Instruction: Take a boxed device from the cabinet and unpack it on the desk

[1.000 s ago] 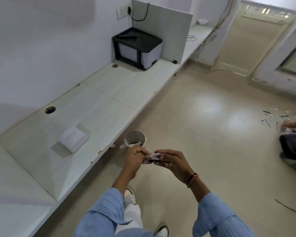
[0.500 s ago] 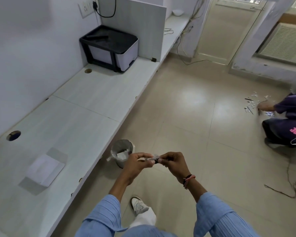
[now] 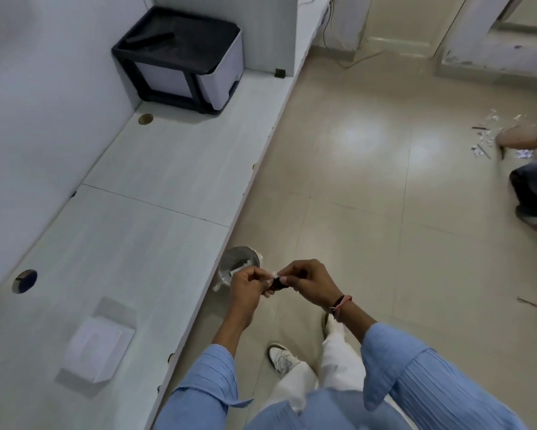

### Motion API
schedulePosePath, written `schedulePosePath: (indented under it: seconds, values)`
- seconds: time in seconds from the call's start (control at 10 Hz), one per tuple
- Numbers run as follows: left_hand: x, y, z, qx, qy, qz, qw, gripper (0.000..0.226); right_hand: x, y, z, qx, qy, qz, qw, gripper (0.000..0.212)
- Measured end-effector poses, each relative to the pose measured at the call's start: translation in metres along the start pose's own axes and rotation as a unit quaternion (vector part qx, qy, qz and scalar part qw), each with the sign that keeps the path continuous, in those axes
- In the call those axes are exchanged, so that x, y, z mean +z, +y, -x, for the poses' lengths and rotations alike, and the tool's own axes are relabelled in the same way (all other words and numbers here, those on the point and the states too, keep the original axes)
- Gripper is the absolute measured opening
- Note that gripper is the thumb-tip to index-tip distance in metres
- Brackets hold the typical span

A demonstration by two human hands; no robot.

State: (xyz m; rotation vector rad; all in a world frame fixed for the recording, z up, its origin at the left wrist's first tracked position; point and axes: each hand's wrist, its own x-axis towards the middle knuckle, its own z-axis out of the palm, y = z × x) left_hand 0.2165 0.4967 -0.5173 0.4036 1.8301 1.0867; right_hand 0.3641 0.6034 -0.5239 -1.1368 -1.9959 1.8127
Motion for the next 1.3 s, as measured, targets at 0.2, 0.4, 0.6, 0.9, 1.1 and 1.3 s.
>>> schedulePosePath:
  seconds: [0.2, 0.4, 0.6, 0.9, 1.1, 1.3]
  values:
    - [-0.011, -0.013, -0.038, -0.093, 0.004, 0.092, 0.991, 0.015, 0.0, 0.021, -0.042, -0.025, -0.068, 0.072, 0.995, 0.026]
    - [-0.002, -0.04, -0.098, -0.192, 0.035, 0.235, 0.952, 0.036, 0.01, 0.063, -0.101, -0.008, -0.004, 0.111, 0.994, 0.025]
    - [0.005, -0.071, -0.152, -0.223, 0.172, 0.222, 0.934, 0.035, 0.032, 0.133, -0.178, -0.008, -0.007, 0.231, 0.973, 0.026]
    - [-0.007, -0.107, -0.182, -0.171, 0.208, 0.363, 0.892, 0.027, 0.128, 0.237, -0.289, 0.06, -0.129, 0.311, 0.94, 0.037]
    - [-0.021, -0.127, -0.192, -0.142, 0.208, 0.375, 0.892, 0.024, 0.178, 0.274, -0.336, 0.105, -0.192, 0.317, 0.923, 0.043]
    - [-0.022, -0.138, -0.199, -0.141, 0.192, 0.354, 0.904, 0.025, 0.186, 0.296, -0.348, 0.167, -0.261, 0.336, 0.889, 0.04]
